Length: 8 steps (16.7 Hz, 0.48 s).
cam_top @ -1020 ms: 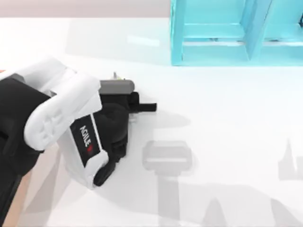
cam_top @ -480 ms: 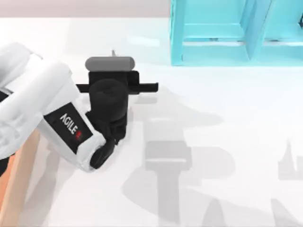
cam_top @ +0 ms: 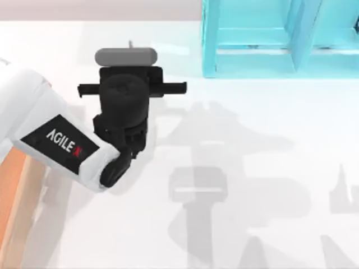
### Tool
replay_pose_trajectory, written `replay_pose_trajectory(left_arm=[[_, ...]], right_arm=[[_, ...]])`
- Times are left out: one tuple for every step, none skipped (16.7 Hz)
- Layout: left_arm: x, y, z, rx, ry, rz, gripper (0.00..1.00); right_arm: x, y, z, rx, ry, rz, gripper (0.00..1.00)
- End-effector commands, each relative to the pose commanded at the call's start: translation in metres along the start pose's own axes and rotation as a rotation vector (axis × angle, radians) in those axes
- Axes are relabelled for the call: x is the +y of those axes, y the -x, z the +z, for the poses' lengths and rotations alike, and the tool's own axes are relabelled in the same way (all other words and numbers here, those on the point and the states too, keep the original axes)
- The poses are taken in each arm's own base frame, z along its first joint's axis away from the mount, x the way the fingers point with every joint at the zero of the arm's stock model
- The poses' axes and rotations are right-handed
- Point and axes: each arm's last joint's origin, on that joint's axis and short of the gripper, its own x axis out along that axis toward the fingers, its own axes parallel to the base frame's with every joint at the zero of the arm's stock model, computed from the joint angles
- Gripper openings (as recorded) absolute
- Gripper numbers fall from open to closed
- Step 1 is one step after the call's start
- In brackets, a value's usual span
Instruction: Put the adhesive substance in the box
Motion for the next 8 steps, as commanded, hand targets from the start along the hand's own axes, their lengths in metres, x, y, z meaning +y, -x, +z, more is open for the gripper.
replay_pose_trajectory(left_arm=[[0.0, -0.001, 0.0, -0.003, 0.0, 0.0, 0.0], [0.0, -0.001, 0.0, -0.003, 0.0, 0.0, 0.0], [0.0, -0.002, 0.001, -0.003, -0.006, -0.004, 0.0], [0.001, -0.004, 0.004, -0.002, -0.02, -0.013, 0.0], [0.003, -0.009, 0.008, 0.001, -0.049, -0.03, 0.0], [0.006, -0.014, 0.013, 0.004, -0.085, -0.05, 0.0], [0.01, -0.02, 0.019, 0.009, -0.129, -0.074, 0.0], [0.015, -0.028, 0.025, 0.017, -0.186, -0.103, 0.0]], right_arm=[[0.0, 0.0, 0.0, 0.0, 0.0, 0.0, 1.0], [0.0, 0.0, 0.0, 0.0, 0.0, 0.0, 1.0], [0.0, 0.0, 0.0, 0.0, 0.0, 0.0, 1.0], [0.0, 0.0, 0.0, 0.0, 0.0, 0.0, 1.0], [0.0, 0.0, 0.0, 0.0, 0.0, 0.0, 1.0], [0.0, 0.0, 0.0, 0.0, 0.0, 0.0, 1.0], [0.0, 0.0, 0.0, 0.0, 0.0, 0.0, 1.0], [0.0, 0.0, 0.0, 0.0, 0.0, 0.0, 1.0]])
